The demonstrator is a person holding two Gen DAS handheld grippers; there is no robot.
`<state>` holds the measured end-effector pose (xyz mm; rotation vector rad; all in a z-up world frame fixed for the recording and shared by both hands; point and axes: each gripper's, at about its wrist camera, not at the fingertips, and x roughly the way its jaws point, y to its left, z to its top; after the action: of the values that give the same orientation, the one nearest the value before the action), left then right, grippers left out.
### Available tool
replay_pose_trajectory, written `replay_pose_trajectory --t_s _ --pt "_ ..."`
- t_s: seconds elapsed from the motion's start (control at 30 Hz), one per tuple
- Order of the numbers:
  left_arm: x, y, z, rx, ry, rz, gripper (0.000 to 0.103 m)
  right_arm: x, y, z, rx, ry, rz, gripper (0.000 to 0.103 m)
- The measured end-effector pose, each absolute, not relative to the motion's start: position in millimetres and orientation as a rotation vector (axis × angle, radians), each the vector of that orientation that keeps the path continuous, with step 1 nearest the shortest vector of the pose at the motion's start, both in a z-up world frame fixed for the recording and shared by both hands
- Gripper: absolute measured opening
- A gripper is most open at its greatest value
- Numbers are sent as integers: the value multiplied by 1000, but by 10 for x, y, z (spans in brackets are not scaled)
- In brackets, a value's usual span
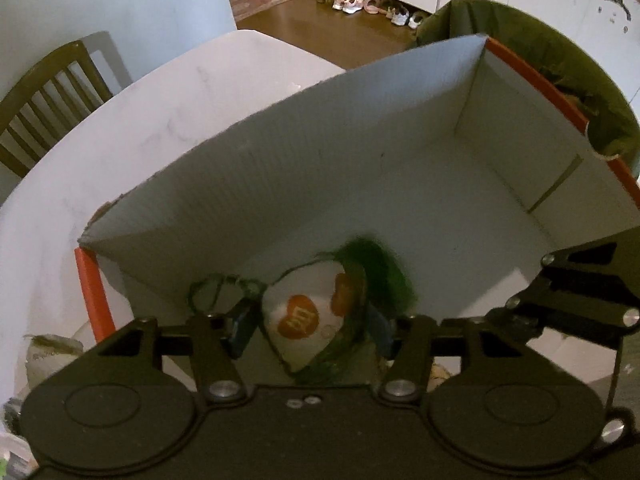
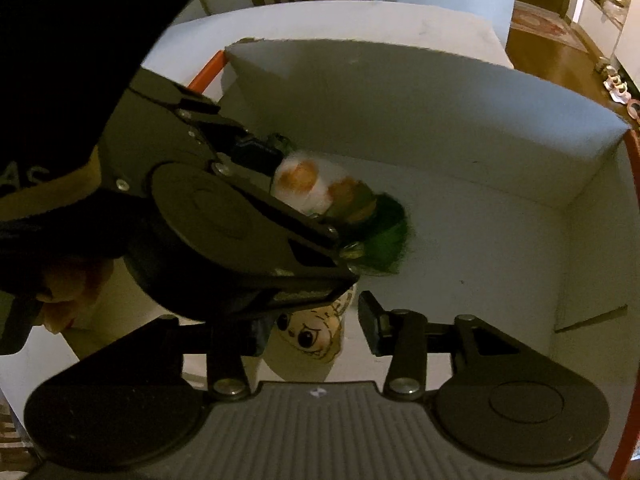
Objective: Organize objects
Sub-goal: 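Open the left tool to drop the pouch while the right tool releases the bunny plush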
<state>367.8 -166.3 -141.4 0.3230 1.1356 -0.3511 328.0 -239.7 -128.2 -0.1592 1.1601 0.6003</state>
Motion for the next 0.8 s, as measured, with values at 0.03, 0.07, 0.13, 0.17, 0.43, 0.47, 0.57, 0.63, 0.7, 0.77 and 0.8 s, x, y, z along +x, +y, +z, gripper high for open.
replay_pose_trajectory --t_s 0.03,0.07,0.13,0.17,0.43,0.47,0.57,0.63,0.7,0.77,0.8 --pt "3669 -1658 -1403 314 1133 -357 64 3269 -2412 -1265 -153 1155 600 51" --pt "3656 -1657 -1389 311 1128 -356 64 3275 -2436 -1239 -146 1151 599 53" --pt "3622 -1646 -1362 308 1115 -350 66 3255 -2469 -1197 -129 1142 597 53" --pt "3595 -1612 -1333 299 1106 -352 66 3238 -2494 -1174 -122 1137 597 53" --pt "3476 -1521 -1090 233 1024 -331 80 3138 -2675 -987 -97 1082 595 53" --pt "3440 -1485 -1046 227 1012 -323 80 3131 -2689 -951 -95 1073 598 53" --pt "3400 -1496 -940 206 990 -311 80 3001 -2731 -850 -89 1046 606 53" --pt "3357 -1453 -877 194 974 -309 80 2995 -2686 -807 -85 1033 607 58" --pt "3312 -1392 -784 186 957 -303 80 2981 -2707 -760 -83 1020 611 59" --pt "3281 -1381 -721 176 939 -302 81 2983 -2705 -729 -79 1010 616 59" --pt "3250 -1362 -684 170 929 -301 81 2954 -2702 -697 -77 1002 620 59"
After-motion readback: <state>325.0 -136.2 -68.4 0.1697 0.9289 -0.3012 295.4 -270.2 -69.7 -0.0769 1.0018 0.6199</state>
